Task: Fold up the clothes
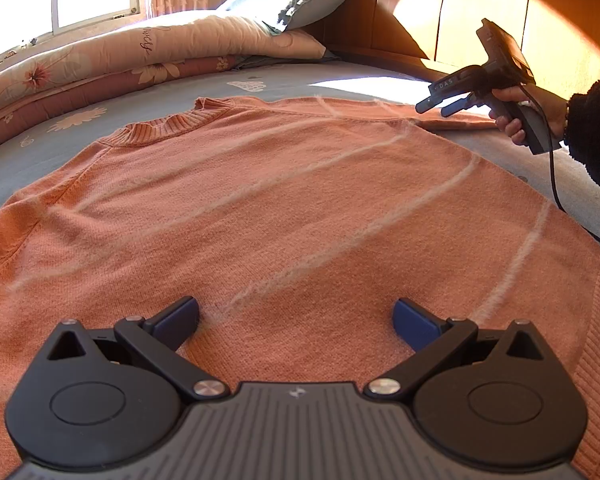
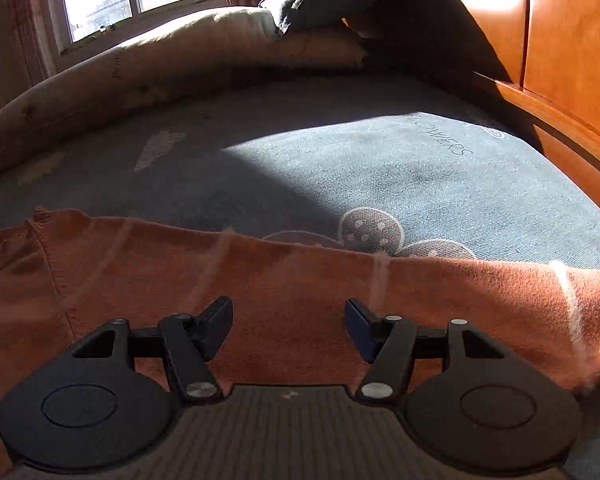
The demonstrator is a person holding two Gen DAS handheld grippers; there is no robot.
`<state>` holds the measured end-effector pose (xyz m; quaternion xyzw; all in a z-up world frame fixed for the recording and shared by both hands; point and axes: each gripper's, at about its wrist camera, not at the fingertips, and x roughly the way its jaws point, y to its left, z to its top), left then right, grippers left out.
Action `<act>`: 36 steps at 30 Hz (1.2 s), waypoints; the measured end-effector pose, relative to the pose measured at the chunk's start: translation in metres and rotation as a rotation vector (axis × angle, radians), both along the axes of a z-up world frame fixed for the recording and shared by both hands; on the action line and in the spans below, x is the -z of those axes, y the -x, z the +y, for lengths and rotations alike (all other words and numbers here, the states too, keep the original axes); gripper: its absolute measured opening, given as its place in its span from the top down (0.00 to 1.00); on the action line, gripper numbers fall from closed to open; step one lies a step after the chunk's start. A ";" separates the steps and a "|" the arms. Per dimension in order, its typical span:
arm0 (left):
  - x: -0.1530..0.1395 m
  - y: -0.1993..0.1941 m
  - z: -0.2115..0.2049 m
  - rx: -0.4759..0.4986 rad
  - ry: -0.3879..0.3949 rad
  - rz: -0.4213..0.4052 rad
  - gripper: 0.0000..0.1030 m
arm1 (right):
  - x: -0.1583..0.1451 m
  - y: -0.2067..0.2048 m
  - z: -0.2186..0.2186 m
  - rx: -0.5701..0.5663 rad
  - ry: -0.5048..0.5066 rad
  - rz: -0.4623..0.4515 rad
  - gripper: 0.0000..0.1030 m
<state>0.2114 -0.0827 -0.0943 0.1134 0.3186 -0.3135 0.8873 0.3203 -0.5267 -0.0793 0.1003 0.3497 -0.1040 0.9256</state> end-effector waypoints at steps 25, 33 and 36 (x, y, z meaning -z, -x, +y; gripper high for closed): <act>-0.001 0.000 0.001 -0.001 0.001 -0.001 0.00 | -0.015 0.086 -0.157 0.425 -0.144 -0.060 0.30; -0.002 0.001 0.000 -0.003 -0.008 -0.004 0.00 | -0.019 0.074 -0.132 0.453 0.089 0.146 0.29; -0.003 0.002 0.000 -0.004 -0.013 -0.006 0.00 | -0.035 0.073 -0.106 0.372 0.149 0.164 0.29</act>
